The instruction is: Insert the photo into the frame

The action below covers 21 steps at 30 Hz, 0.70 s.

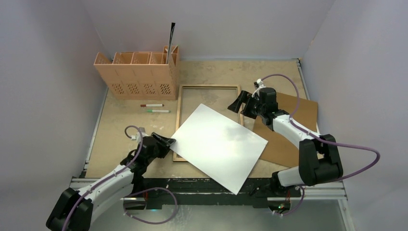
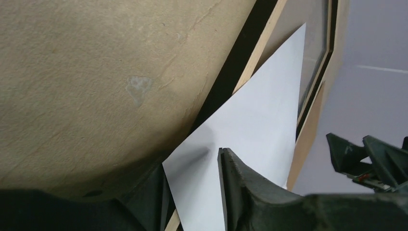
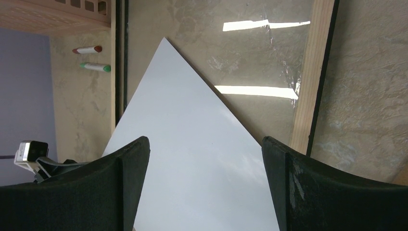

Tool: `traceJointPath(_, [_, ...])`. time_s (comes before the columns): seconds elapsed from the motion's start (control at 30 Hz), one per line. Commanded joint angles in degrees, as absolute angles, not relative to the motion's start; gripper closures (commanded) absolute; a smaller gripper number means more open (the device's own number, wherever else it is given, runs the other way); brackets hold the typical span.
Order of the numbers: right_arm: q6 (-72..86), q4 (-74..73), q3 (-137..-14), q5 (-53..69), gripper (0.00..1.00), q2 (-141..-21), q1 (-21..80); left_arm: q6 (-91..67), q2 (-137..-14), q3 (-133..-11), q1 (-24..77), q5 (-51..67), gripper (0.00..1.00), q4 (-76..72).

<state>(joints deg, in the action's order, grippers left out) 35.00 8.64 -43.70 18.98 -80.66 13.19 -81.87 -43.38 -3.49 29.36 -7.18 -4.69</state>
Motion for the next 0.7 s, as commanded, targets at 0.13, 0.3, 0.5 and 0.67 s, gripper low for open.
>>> traceJointPath(0.13, [34.75,7.75,-45.61,19.12,0.12,-80.65,13.60,-81.74,-41.36,-1.17,29.16,-15.73,0.86,-7.57])
traceJointPath(0.3, [34.65,7.29,-46.10,18.93,0.12,-80.47,13.60,-75.72,-39.78,-4.01,29.18,-16.74,1.00,-7.96])
traceJointPath(0.5, [33.63,7.89,-46.92,18.91,0.12,-80.46,13.58,-60.69,-38.76,-12.79,29.18,-14.89,1.00,-9.59])
traceJointPath(0.67, [33.18,15.88,-45.76,23.54,0.05,-79.71,13.63,-43.31,-42.72,-25.16,29.18,-6.93,1.00,-7.62])
